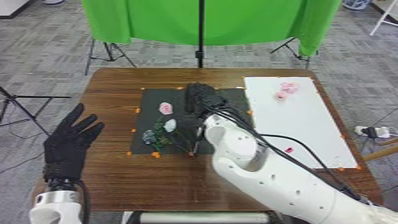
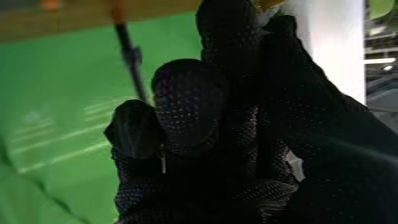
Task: Arrange flowers
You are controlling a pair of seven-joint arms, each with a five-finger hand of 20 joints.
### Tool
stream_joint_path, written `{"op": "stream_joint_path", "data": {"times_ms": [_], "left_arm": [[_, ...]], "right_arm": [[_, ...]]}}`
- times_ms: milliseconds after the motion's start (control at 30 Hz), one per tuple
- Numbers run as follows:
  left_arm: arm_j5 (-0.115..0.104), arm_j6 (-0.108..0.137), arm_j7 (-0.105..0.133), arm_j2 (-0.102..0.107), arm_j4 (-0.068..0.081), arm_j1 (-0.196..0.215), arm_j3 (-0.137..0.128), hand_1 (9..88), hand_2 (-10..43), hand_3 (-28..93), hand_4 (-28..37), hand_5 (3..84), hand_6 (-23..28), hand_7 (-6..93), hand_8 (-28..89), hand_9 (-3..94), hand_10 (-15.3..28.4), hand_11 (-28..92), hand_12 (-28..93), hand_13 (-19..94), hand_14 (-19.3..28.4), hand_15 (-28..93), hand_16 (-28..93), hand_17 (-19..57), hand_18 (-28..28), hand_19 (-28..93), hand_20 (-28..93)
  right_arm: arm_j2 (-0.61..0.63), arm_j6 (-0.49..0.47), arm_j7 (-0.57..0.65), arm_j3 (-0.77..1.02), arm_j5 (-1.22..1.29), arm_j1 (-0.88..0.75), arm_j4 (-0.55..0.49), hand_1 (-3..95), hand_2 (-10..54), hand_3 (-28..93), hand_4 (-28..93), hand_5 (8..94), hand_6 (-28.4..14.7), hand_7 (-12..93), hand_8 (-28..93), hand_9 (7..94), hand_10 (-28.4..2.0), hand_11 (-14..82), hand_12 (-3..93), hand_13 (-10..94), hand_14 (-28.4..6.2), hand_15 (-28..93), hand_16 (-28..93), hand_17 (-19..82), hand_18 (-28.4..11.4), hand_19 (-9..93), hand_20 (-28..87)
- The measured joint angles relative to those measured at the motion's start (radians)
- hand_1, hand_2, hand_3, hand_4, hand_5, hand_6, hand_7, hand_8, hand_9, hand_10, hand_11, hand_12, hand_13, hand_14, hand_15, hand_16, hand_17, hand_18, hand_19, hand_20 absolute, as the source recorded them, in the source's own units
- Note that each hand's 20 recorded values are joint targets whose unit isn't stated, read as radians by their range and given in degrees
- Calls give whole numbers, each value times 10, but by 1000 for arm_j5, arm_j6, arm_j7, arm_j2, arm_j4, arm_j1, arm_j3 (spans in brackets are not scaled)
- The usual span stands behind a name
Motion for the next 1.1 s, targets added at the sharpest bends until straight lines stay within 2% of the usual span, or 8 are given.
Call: {"op": "stream_joint_path", "data": {"times_ms": [233,367,500,600,900,1000,1100], "left_arm": [[1,-1,-1,0,1,-9,1,207,67,787,-283,331,60,151,-112,326,178,269,113,237,245,542,-78,-92,255,534,224],[1,-1,0,1,1,-11,2,208,67,789,-283,331,60,150,-112,326,179,269,113,237,245,541,-78,-93,255,534,225],[1,-1,1,1,2,-13,3,210,67,790,-283,330,59,150,-112,326,178,269,113,236,245,542,-78,-92,255,533,226],[0,0,3,2,2,-13,5,211,66,792,-283,329,58,151,-112,326,178,269,113,237,245,543,-78,-93,255,534,226],[-1,1,7,4,2,-13,6,216,65,792,-283,329,58,154,-114,326,178,270,113,237,245,544,-79,-91,254,534,226],[-1,1,11,5,2,-12,10,216,65,792,-283,329,59,153,-114,325,178,270,113,236,246,544,-79,-91,254,534,226],[-1,1,11,5,1,-12,12,216,65,793,-283,329,59,154,-114,325,179,270,113,237,245,544,-79,-91,254,534,226]], "right_arm": [[-21,-46,-27,15,-11,-32,9,535,-95,695,-283,799,21,173,-5,931,-70,151,333,749,-55,723,194,352,-189,932,605],[-29,-123,-47,38,-27,-47,9,479,-95,707,-283,754,18,167,-19,874,-85,250,281,715,-70,752,181,329,-187,932,593],[-32,-178,-73,58,-39,-64,9,431,-95,737,-283,725,21,160,-55,838,-96,307,231,698,-77,755,174,319,-187,932,580],[-32,-179,-82,60,-50,-71,7,406,-95,757,-283,708,23,164,-125,820,-102,338,197,690,-81,761,171,314,-189,932,581],[-33,-194,-96,70,-82,-81,-5,377,-95,747,-283,701,20,163,-129,806,-106,354,184,679,-89,769,169,301,-196,932,591],[-19,-170,-80,59,-79,-68,-13,365,-95,751,-283,699,18,162,-129,778,-111,340,175,657,-98,773,166,292,-196,932,605],[10,-101,-28,52,-45,-43,-23,355,-95,764,-283,676,13,164,-130,735,-125,294,157,624,-106,760,150,276,-192,932,606]]}}
